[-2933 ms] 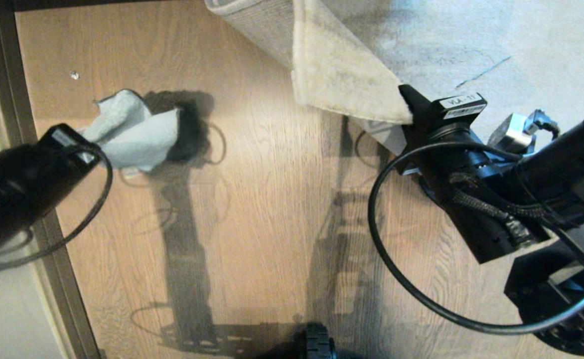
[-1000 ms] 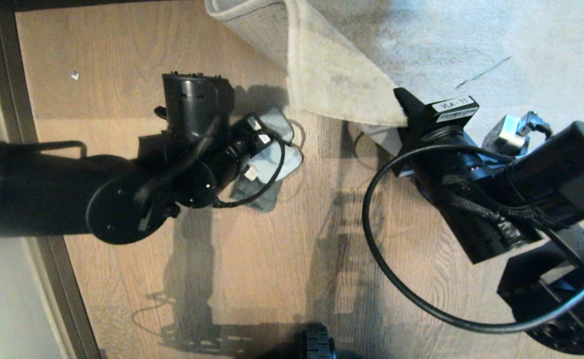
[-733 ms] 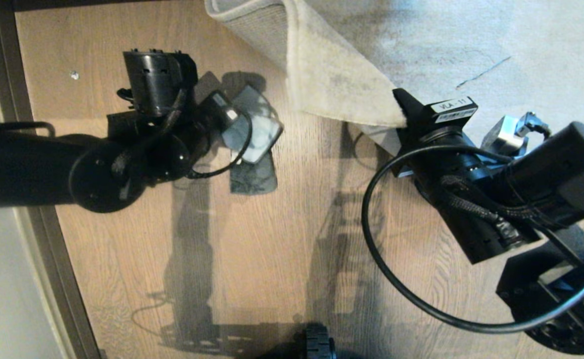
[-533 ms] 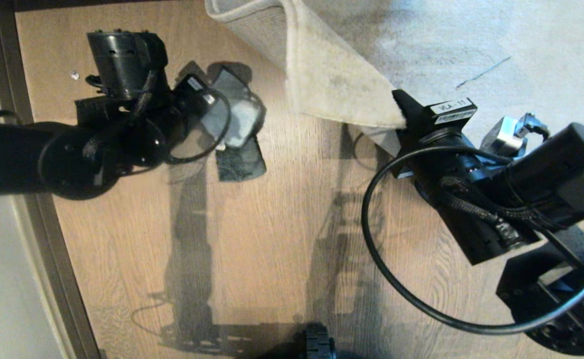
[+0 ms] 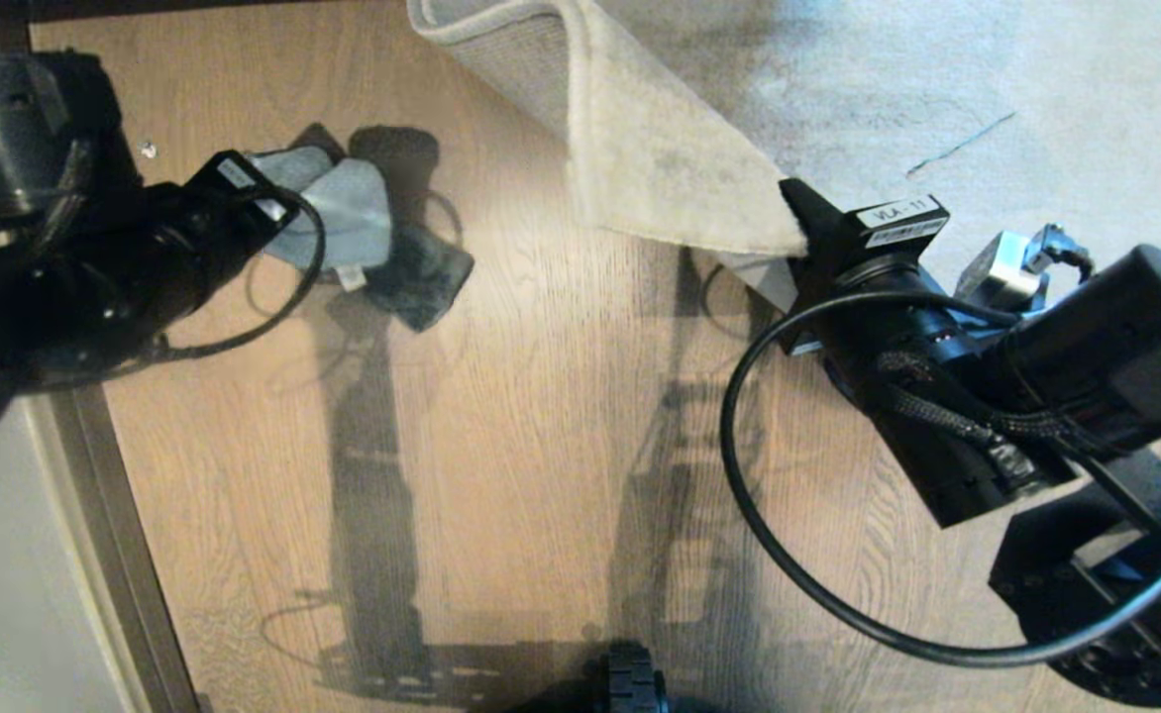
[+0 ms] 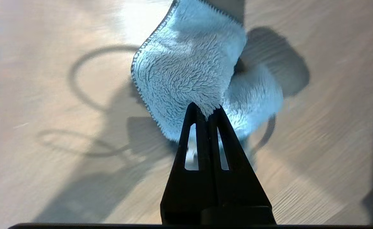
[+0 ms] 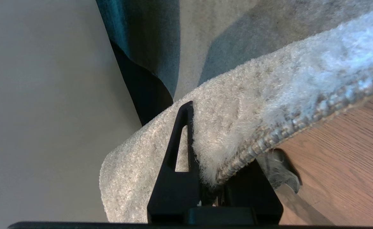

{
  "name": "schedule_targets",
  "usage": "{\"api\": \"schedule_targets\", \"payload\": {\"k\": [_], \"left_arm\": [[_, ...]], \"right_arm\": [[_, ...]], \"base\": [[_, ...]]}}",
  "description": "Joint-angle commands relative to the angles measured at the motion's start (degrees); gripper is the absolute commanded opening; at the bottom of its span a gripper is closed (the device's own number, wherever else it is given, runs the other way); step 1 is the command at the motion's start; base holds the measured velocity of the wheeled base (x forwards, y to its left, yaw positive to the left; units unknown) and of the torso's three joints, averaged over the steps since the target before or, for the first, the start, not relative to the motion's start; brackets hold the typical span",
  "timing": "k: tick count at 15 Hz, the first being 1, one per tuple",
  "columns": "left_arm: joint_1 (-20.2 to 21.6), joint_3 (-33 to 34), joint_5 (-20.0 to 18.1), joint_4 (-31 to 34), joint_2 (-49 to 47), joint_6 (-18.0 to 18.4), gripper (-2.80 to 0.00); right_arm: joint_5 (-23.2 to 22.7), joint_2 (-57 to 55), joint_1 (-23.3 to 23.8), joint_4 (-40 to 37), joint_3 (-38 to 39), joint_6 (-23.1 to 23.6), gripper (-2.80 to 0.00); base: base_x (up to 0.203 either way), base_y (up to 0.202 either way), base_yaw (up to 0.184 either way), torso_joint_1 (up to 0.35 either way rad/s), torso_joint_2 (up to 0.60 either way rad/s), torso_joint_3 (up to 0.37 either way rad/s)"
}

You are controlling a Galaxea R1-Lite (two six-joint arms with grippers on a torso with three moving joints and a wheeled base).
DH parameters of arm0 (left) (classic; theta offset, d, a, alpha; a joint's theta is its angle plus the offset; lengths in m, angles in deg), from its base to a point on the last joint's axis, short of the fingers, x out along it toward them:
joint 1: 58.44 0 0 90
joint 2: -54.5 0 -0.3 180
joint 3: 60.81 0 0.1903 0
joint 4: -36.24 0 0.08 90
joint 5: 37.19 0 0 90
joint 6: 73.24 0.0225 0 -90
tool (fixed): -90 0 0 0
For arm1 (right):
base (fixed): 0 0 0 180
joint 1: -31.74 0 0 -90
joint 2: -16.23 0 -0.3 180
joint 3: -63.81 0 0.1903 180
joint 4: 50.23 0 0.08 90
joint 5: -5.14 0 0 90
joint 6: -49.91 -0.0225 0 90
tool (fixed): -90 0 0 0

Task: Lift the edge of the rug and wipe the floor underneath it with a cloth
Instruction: Wipe the floor under the carpet with a rag

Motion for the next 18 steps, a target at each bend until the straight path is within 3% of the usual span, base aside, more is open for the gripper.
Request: {"api": "schedule_targets", "payload": {"k": [1, 5, 8, 11, 13, 18], "left_arm": [[0.68, 9.14, 0.17, -0.15, 8.93, 0.12, -2.8], [-0.07, 26.79, -1.22, -0.07, 22.47, 4.83, -2.8], [-0.9, 39.74, -4.81, -0.05, 30.99, 12.21, -2.8], [-8.19, 49.96, -7.02, -0.02, 38.22, 20.34, -2.8], [-13.59, 53.02, -7.33, 0.06, 39.5, 22.87, -2.8], [-22.43, 52.85, -7.69, 1.79, 34.26, 23.09, -2.8]], "right_arm": [[-0.02, 0.11, 0.0, 2.77, 0.04, -0.3, -2.8], [-0.28, 0.2, -0.06, 2.77, 0.04, -0.12, -2.8], [-0.28, 0.11, 0.02, 2.77, 0.04, -0.03, -2.8], [-0.28, 0.02, 0.02, 2.77, 0.13, -0.04, -2.8], [-0.28, -0.24, 0.02, 2.77, 0.13, -0.07, -2.8], [-0.37, -1.21, 0.02, 2.77, -0.14, -0.03, -2.8]], "base": [[0.0, 0.0, 0.0, 0.0, 0.0, 0.0], [0.0, 0.0, 0.0, 0.0, 0.0, 0.0], [0.0, 0.0, 0.0, 0.0, 0.0, 0.0], [0.0, 0.0, 0.0, 0.0, 0.0, 0.0], [0.0, 0.0, 0.0, 0.0, 0.0, 0.0], [0.0, 0.0, 0.0, 0.0, 0.0, 0.0]]}}
